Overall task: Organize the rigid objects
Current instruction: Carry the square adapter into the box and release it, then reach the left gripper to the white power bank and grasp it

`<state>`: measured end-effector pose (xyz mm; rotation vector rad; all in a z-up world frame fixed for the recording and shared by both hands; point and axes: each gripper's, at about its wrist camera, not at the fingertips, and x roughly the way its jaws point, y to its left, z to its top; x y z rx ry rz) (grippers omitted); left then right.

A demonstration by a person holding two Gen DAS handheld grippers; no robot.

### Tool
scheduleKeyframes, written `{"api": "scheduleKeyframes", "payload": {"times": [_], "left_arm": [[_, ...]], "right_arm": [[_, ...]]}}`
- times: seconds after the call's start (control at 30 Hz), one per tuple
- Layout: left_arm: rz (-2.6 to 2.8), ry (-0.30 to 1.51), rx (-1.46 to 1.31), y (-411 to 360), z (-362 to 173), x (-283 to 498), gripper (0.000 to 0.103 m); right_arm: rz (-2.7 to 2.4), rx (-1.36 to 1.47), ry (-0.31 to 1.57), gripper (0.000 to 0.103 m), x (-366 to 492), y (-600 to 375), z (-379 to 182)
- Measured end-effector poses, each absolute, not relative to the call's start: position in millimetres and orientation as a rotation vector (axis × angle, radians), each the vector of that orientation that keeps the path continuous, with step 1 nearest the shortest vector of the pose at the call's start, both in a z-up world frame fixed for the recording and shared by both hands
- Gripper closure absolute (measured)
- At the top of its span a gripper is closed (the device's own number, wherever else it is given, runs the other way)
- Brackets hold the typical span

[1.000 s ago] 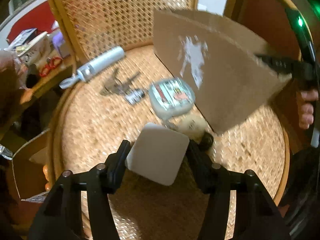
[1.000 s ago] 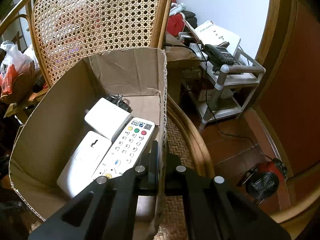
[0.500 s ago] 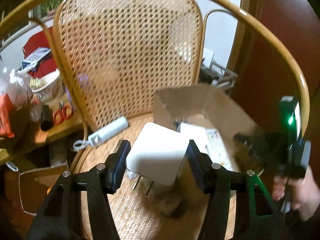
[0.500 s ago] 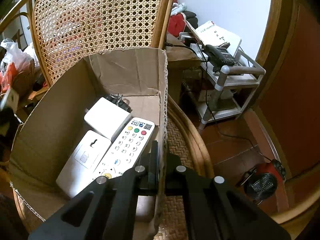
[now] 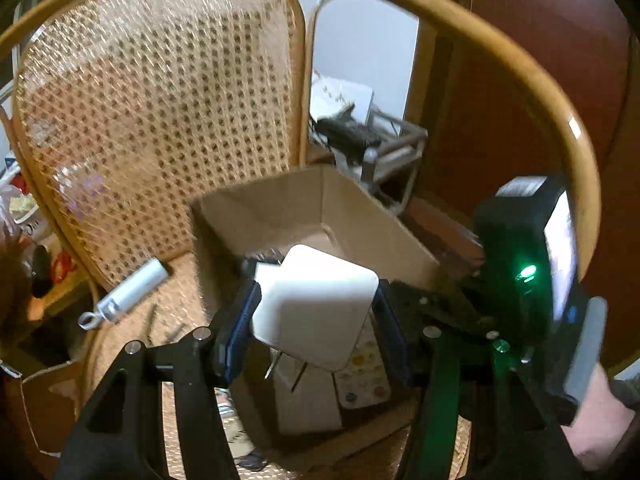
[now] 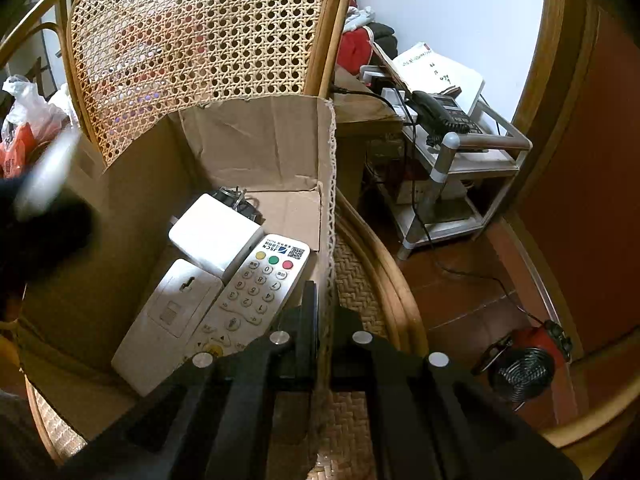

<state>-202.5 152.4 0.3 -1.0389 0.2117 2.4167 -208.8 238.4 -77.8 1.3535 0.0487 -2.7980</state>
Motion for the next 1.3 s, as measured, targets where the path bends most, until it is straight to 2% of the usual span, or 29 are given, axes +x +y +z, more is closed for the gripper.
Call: {"api": "scheduleKeyframes", "payload": {"times": [0.2,0.5,0.53,0.6,0.63,0.73,0.93,1.2,1.3], "left_arm": [[2.386,0.159,-1.116,158.5,-24.6,-210.9,0.047],[2.395,0.127,-1.114,148.7,-26.8,-214.5,0.047],[2.4,0.109,-1.104,146.5,-25.9,-214.7,0.045],[2.411,0.049,-1.066,136.5,-14.6,-212.7,0.03],[2.429,0.028,-1.041,131.2,-9.9,-212.7,0.017],[2.51,-0.001,-0.941,109.7,8.6,-209.8,0.008],[2.619,0.109,-0.977,47.5,18.6,-236.3,0.005],[2.641,0.295,-1.267,-19.6,-43.8,-301.3,0.005],[2.63,0.258,-1.35,-32.8,-66.0,-324.5,0.005]], "right_arm": [[-2.799,1.355,0.059,0.099,-208.8,236.3,-77.2],[-2.797,1.358,0.058,0.099,-208.3,236.3,-77.1],[-2.796,1.358,0.059,0.099,-208.0,235.7,-76.9],[-2.797,1.357,0.059,0.099,-208.7,235.7,-77.1],[-2.796,1.356,0.058,0.099,-208.0,235.0,-76.7],[-2.797,1.356,0.065,0.099,-208.0,233.3,-77.0],[-2.793,1.36,0.06,0.099,-210.0,237.2,-79.7],[-2.791,1.368,0.058,0.099,-211.5,238.6,-79.2],[-2.79,1.367,0.06,0.099,-211.9,238.1,-79.1]]}}
